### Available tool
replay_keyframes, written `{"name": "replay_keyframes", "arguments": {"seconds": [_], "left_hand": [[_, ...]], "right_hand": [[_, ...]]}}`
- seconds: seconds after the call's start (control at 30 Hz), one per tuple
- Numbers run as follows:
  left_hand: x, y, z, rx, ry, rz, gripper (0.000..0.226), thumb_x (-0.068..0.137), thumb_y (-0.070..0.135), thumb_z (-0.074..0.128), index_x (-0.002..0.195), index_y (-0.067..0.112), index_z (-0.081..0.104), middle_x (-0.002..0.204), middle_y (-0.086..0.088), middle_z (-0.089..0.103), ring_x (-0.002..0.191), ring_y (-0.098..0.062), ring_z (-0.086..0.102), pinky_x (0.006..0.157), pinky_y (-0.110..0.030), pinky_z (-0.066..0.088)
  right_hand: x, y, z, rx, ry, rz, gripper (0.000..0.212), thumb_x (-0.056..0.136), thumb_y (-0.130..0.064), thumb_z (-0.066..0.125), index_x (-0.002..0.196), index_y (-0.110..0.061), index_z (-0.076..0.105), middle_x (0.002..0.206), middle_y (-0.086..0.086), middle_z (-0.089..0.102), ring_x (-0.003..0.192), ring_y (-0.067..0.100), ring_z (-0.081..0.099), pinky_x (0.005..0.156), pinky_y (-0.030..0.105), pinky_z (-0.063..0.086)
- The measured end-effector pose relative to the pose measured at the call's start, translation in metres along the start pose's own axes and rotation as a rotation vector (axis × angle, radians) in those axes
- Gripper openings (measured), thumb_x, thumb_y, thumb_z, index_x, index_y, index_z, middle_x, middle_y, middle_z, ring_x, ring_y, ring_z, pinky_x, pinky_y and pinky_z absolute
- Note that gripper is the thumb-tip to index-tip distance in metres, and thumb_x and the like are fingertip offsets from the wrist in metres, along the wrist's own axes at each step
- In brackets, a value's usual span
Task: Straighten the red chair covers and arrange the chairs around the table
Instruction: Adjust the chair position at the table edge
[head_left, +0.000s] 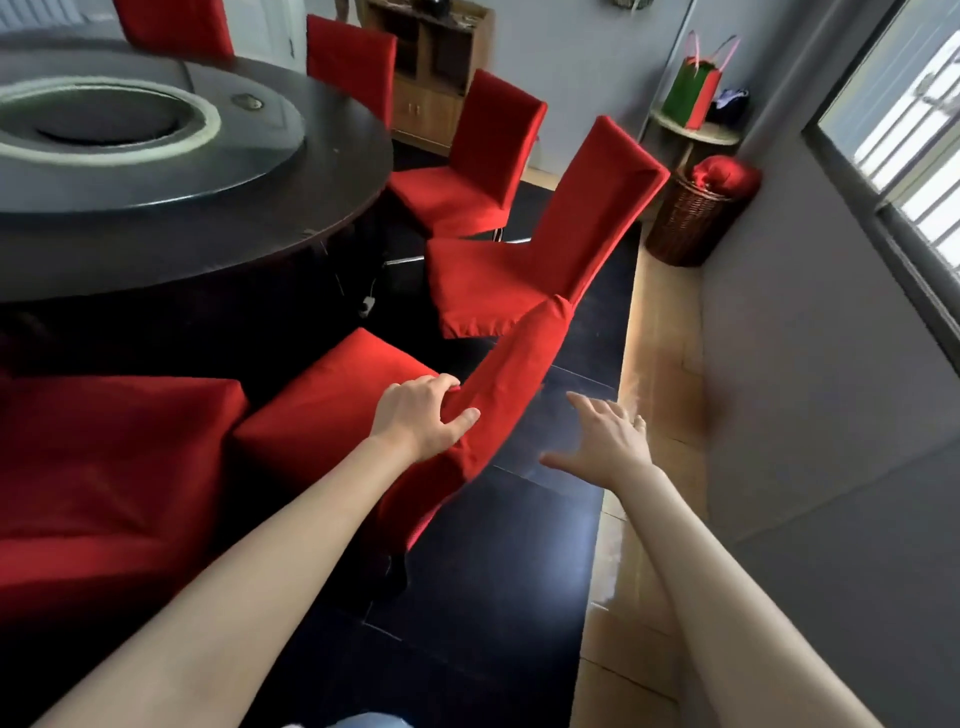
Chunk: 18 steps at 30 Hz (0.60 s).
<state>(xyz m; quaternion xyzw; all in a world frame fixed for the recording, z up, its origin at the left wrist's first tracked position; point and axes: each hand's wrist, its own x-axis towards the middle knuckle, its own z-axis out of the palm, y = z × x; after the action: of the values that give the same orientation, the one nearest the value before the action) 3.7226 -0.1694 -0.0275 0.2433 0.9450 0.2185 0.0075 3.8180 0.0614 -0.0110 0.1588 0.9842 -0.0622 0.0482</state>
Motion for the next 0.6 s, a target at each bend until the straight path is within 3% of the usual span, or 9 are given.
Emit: {"name": "replay_keyframes", "arguments": {"seconds": [0.23,0.6], "left_hand": [[0.024,0.041,0.029,0.024,0.022,-0.13,0.061,0.086,0.061,0.05,0.133,0.021,0.051,0.129,-0.002,0.06,0.116,-0.019,0.058,0.096,-0.036,0.043],[0.076,0.05,0.074,-0.057,0.036,-0.4,0.062,0.084,0.063,0.051,0.132,0.025,0.048,0.129,0.003,0.058,0.116,-0.018,0.056,0.093,-0.035,0.044]], "right_hand": [[0.052,0.04,-0.004,-0.024,-0.057,-0.189,0.098,0.068,-0.064,0.066,0.148,-0.026,0.025,0.148,-0.001,0.039,0.138,0.024,0.029,0.111,0.052,0.019],[0.159,0.062,0.002,-0.144,-0.151,-0.38,0.101,0.07,-0.064,0.067,0.15,-0.026,0.019,0.152,0.001,0.032,0.14,0.026,0.024,0.113,0.055,0.016]]}}
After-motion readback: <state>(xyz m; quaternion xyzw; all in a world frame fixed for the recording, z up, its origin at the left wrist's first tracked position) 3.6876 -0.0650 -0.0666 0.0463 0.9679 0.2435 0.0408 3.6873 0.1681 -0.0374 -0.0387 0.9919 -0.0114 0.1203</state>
